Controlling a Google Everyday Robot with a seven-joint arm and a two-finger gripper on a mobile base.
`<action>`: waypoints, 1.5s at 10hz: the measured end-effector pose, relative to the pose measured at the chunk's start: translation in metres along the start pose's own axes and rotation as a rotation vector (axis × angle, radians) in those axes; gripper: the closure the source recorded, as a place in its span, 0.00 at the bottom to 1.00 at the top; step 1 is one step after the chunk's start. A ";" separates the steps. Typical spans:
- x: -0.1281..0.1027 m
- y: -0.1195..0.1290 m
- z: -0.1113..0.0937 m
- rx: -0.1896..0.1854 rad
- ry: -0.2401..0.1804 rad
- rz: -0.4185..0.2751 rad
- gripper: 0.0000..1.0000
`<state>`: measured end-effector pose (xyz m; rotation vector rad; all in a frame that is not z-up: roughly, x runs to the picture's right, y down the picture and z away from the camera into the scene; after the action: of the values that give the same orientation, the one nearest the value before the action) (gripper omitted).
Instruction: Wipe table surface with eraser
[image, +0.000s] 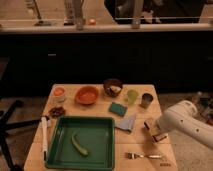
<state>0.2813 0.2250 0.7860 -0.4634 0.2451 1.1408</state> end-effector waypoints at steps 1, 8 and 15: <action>-0.004 0.002 0.005 -0.004 0.006 -0.003 1.00; 0.027 0.044 0.012 -0.083 0.125 -0.084 1.00; 0.044 -0.001 0.010 0.012 0.221 -0.041 1.00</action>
<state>0.2999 0.2652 0.7773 -0.5820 0.4330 1.0476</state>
